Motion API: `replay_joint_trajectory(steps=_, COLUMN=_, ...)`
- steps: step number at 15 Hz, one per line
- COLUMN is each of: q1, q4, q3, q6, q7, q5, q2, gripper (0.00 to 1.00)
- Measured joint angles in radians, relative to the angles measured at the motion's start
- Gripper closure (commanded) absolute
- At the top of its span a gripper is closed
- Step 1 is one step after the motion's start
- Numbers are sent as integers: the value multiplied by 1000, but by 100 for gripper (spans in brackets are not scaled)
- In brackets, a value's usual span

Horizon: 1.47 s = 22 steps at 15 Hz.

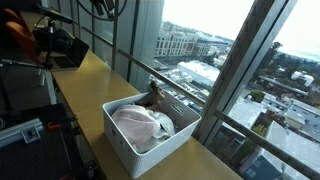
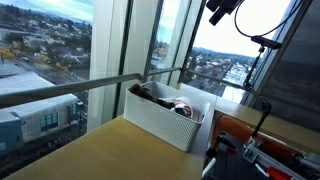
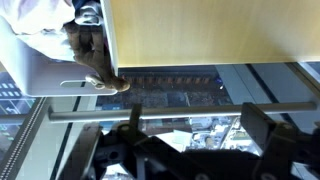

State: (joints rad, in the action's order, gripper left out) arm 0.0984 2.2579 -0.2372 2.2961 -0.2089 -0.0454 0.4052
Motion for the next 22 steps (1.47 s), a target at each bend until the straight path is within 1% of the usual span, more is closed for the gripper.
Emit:
replay_joint_trajectory(steps=3, q1=-74, q4=-54, q3=5, q6=3, q7=-58, q5=145, q2=-108, gripper=0)
replay_joint_trajectory(steps=5, q1=-109, q4=-61, q3=16, q6=2, q7=-97, q5=221, q2=-152, gripper=0)
replay_joint_trajectory(steps=7, q1=-129, q4=-51, q3=29, q6=2, q7=-140, q5=277, q2=-186, gripper=0)
replay_joint_trajectory(steps=10, q1=-136, q4=-17, q3=46, q6=15, q7=-213, q5=324, q2=-238, gripper=0)
replay_joint_trajectory(steps=12, q1=-137, q4=14, q3=61, q6=59, q7=-265, q5=349, q2=-282, gripper=0)
replay_joint_trajectory(steps=14, q1=-140, q4=47, q3=87, q6=129, q7=-313, q5=381, q2=-332, gripper=0)
replay_joint_trajectory(steps=18, q1=-152, q4=99, q3=170, q6=268, q7=-383, q5=468, q2=-427, gripper=0)
replay_joint_trajectory(steps=20, q1=-153, q4=114, q3=217, q6=322, q7=-417, q5=512, q2=-471, gripper=0)
replay_joint_trajectory(steps=22, q1=-149, q4=123, q3=249, q6=367, q7=-465, q5=550, q2=-515, gripper=0)
